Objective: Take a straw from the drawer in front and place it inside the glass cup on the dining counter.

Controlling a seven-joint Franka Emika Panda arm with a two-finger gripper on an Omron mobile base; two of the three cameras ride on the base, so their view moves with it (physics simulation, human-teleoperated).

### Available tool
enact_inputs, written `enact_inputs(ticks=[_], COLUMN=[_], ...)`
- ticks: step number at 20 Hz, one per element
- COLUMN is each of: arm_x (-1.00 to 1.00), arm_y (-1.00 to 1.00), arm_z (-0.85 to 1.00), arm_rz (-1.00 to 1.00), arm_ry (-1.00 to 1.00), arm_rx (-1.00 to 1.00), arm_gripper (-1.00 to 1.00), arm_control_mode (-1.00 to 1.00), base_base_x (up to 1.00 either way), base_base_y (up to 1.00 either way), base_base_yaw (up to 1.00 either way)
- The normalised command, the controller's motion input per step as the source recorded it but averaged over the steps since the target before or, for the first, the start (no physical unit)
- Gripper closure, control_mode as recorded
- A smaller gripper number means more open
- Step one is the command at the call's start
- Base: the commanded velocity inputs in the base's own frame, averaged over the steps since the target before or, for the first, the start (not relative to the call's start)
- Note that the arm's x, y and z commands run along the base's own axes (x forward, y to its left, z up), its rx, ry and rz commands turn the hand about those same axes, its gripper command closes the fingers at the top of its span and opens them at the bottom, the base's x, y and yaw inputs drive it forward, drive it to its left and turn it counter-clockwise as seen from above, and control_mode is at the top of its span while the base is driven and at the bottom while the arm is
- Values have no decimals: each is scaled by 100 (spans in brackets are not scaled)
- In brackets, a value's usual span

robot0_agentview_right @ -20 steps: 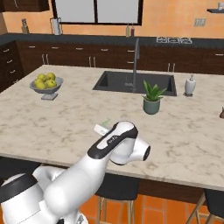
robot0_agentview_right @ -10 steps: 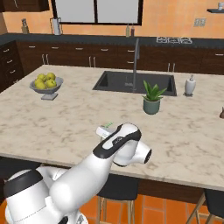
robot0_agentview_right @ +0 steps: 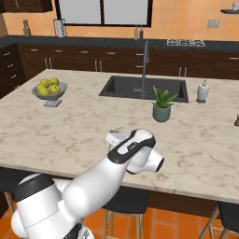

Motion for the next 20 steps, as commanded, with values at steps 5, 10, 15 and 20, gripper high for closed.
enact_inputs(ticks=[5, 10, 15, 20], arm_x=[0, 0, -11, -15], arm_y=[-10, -1, 0, 1], arm_z=[7, 2, 11, 32], arm_rz=[0, 0, 0, -1], arm_ry=[-2, -2, 0, 0], arm_rx=[0, 0, 0, 0], arm_gripper=[100, 100, 100, 100], arm_control_mode=[-100, -100, -100, -100], base_base_x=[0, 0, 0, 0], base_base_y=[0, 0, 0, 0], base_base_yaw=[0, 0, 0, 0])
